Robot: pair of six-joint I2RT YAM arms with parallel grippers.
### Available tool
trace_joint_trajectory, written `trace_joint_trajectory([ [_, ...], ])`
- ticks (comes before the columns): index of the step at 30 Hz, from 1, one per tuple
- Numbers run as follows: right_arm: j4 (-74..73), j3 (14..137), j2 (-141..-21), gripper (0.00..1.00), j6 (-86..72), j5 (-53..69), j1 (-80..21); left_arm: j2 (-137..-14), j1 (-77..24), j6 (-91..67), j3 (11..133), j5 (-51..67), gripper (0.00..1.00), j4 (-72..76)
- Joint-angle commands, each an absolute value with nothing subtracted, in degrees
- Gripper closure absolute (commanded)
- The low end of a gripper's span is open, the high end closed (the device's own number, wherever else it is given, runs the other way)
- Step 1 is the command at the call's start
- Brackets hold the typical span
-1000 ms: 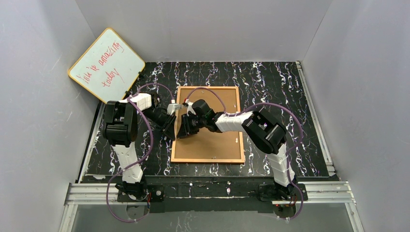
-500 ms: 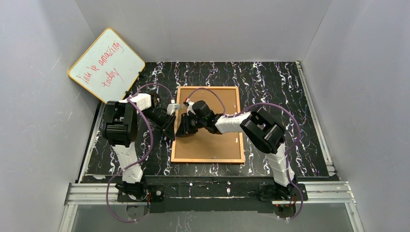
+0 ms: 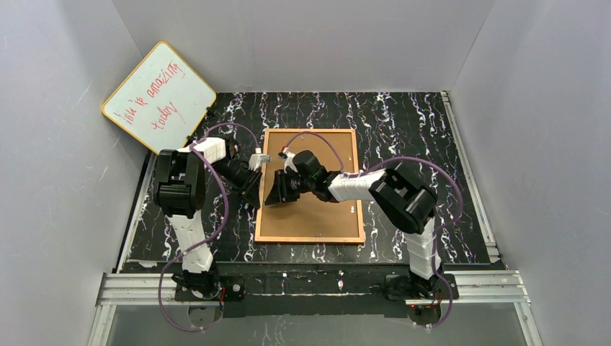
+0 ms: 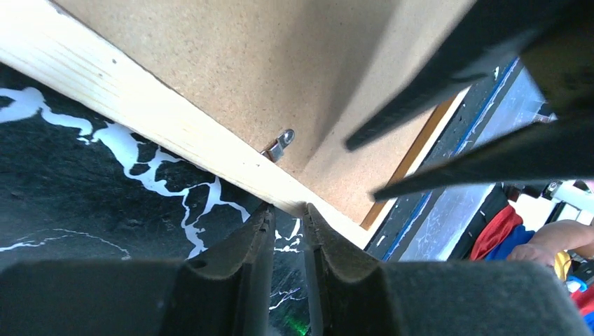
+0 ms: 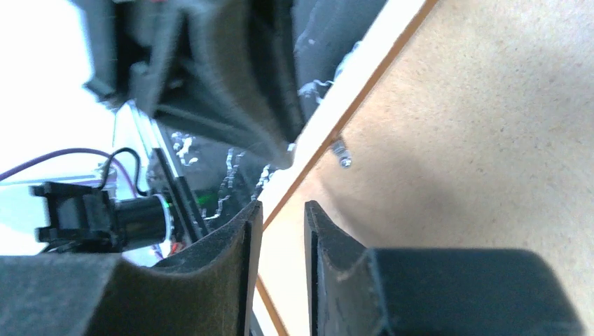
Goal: Put the photo into the frame
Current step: Install the photo frame at the center of the board.
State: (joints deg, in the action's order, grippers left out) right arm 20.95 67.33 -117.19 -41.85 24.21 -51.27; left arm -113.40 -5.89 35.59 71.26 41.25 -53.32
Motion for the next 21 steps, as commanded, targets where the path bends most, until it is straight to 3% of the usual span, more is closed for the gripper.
trace_joint_trajectory([
  [1,23.2,65.4,-108.2,0.61,-42.0,25.7,-48.7,-115.8,-4.1,39.2,75.7,38.3,0.88,-52.2],
  [6,23.9,64.3,-106.3,0.54,-43.2,26.1,-43.2,-116.8,-3.2,35.4,79.9,38.9,0.75,-50.4],
  [9,23.8,64.9,-106.8,0.50,-43.8,24.6,-40.3,-118.3,-3.2,32.0,82.1,40.0,0.60,-47.9],
  [12,22.6,67.1,-108.7,0.48,-43.4,22.9,-38.6,-120.2,-3.2,29.8,83.9,41.9,0.56,-46.7],
  [17,20.6,72.4,-114.6,0.48,-43.1,22.3,-37.4,-123.1,-3.2,26.4,85.7,42.5,0.55,-43.9],
  [21,20.1,77.1,-120.2,0.53,-43.0,22.8,-37.1,-124.8,-3.2,25.8,86.3,42.0,0.67,-43.1],
])
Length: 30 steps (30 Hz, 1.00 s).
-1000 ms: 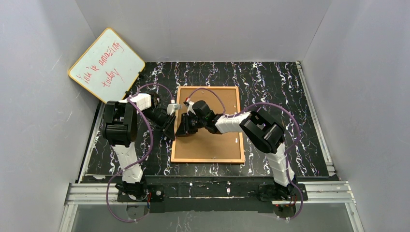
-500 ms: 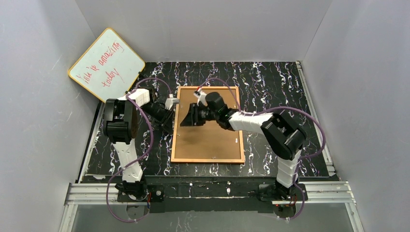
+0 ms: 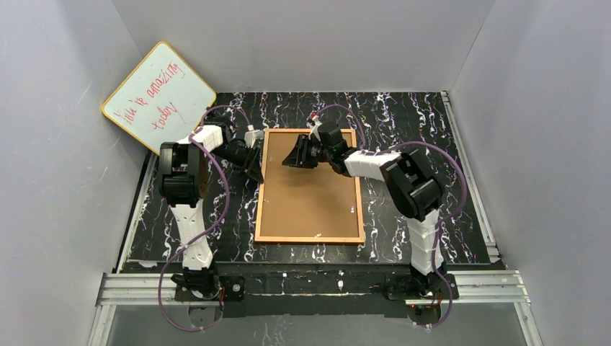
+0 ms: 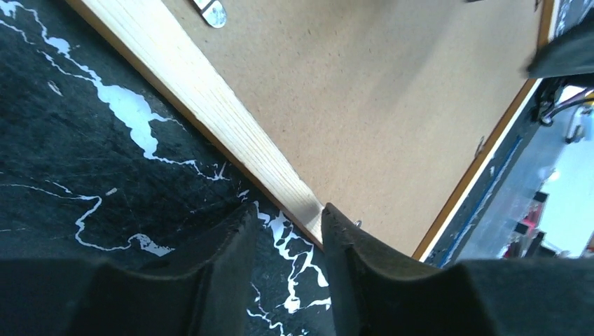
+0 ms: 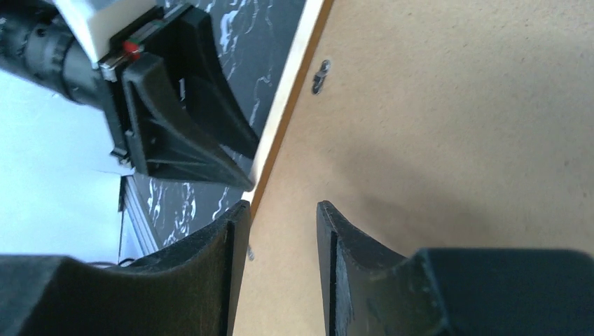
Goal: Put the photo into the frame
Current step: Install the photo frame at the center of the board.
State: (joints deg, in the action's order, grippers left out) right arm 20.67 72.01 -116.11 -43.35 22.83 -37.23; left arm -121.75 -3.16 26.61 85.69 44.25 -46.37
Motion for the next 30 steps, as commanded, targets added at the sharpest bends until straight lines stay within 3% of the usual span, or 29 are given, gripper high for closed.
trace_joint_trajectory([
  [1,20.1,78.3,-121.4,0.53,-43.1,22.9,-37.0,-125.0,-3.2,25.9,86.3,41.9,0.72,-43.1],
  [7,19.3,86.5,-129.2,0.55,-43.8,23.1,-37.0,-125.7,-3.2,26.4,85.3,42.5,0.84,-42.5],
  [13,17.1,93.9,-134.9,0.59,-43.8,23.3,-37.0,-126.5,-3.2,27.4,84.5,43.1,0.89,-42.5],
  [30,13.2,101.8,-141.4,0.62,-43.4,25.3,-37.8,-126.8,-3.1,28.3,83.3,44.0,0.90,-42.1],
])
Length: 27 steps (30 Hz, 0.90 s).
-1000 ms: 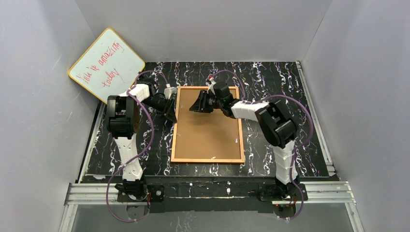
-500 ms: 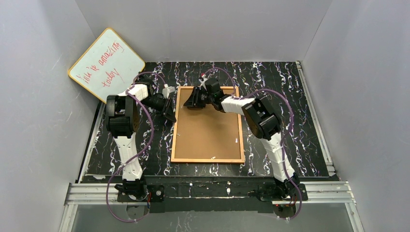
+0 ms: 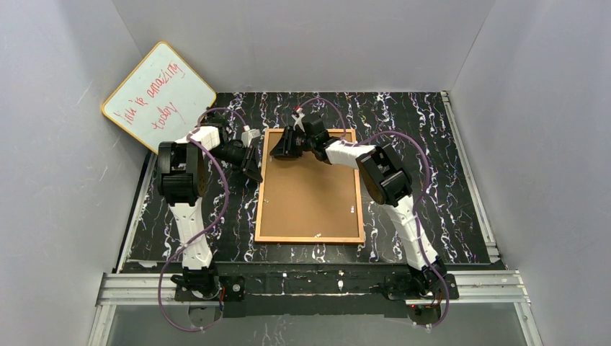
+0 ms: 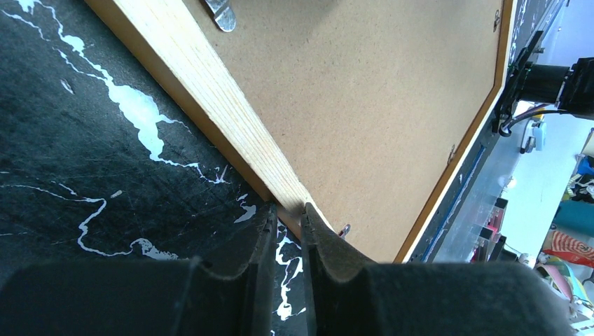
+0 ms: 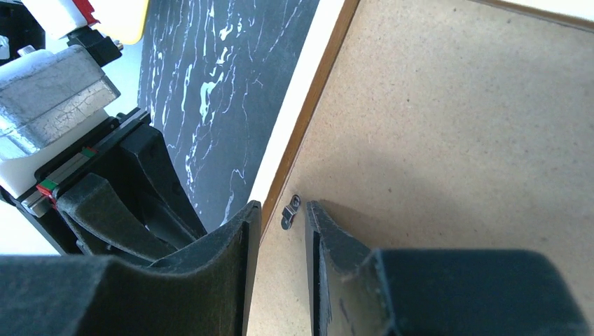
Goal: Put the photo into the frame
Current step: Install the photo frame at the center of the board.
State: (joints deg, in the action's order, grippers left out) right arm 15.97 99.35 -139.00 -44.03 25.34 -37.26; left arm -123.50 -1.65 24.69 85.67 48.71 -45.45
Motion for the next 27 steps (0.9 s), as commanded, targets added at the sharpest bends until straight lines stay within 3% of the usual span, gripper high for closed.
trace_joint_trajectory([
  [1,12.9,102.6,-141.8,0.62,-43.4,25.3,-37.9,-126.8,-3.2,28.3,83.3,44.0,0.90,-42.1],
  [27,12.7,105.2,-144.2,0.64,-44.7,29.2,-39.6,-126.3,-3.2,29.1,83.0,43.4,0.90,-42.1],
])
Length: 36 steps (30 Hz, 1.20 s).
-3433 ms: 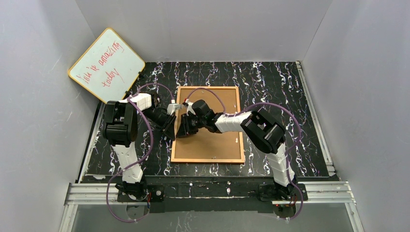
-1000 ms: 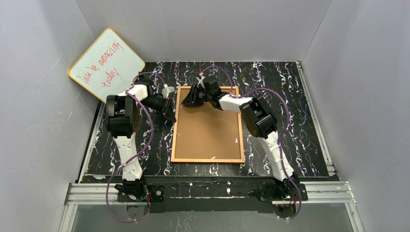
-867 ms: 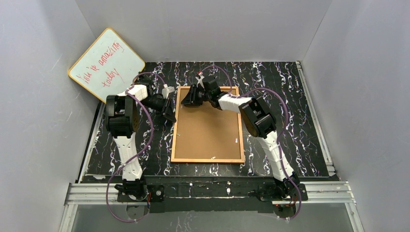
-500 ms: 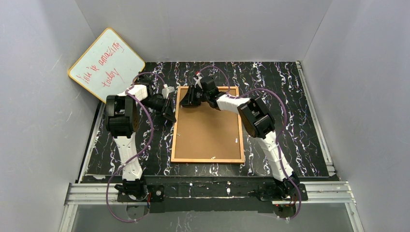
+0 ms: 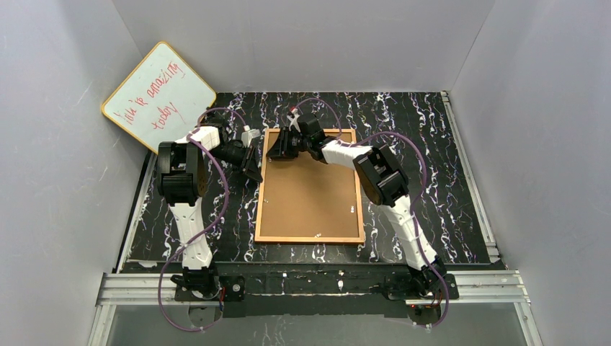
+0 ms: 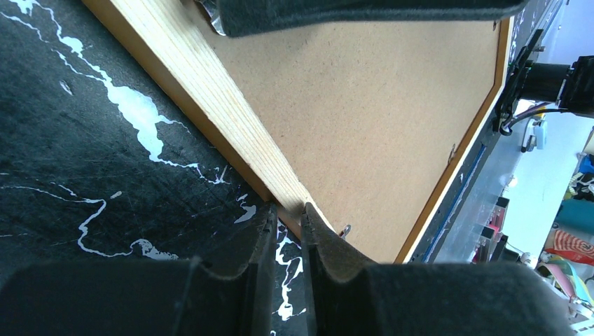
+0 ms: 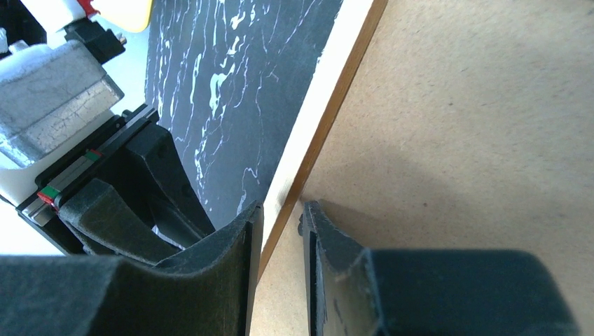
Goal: Put the photo into the frame
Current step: Install the photo frame at the center of the board.
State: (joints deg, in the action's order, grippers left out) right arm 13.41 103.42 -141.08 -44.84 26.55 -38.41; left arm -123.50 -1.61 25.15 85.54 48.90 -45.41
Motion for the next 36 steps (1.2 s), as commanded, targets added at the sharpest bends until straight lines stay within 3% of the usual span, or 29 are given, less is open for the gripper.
trace_joint_trajectory([
  [1,13.1,105.3,-144.3,0.64,-44.7,29.7,-39.6,-126.4,-3.2,29.1,83.1,43.4,0.90,-42.1],
  [10,14.1,104.9,-144.6,0.64,-46.6,30.6,-39.6,-126.7,-3.2,29.0,83.5,43.2,0.90,-42.1],
  [22,20.7,97.8,-135.2,0.59,-50.0,31.6,-36.1,-126.5,-3.2,29.4,83.2,42.7,0.90,-42.3],
  [36,14.3,99.1,-138.8,0.60,-48.6,30.4,-37.9,-126.4,-3.2,29.4,83.1,42.6,0.90,-42.3],
])
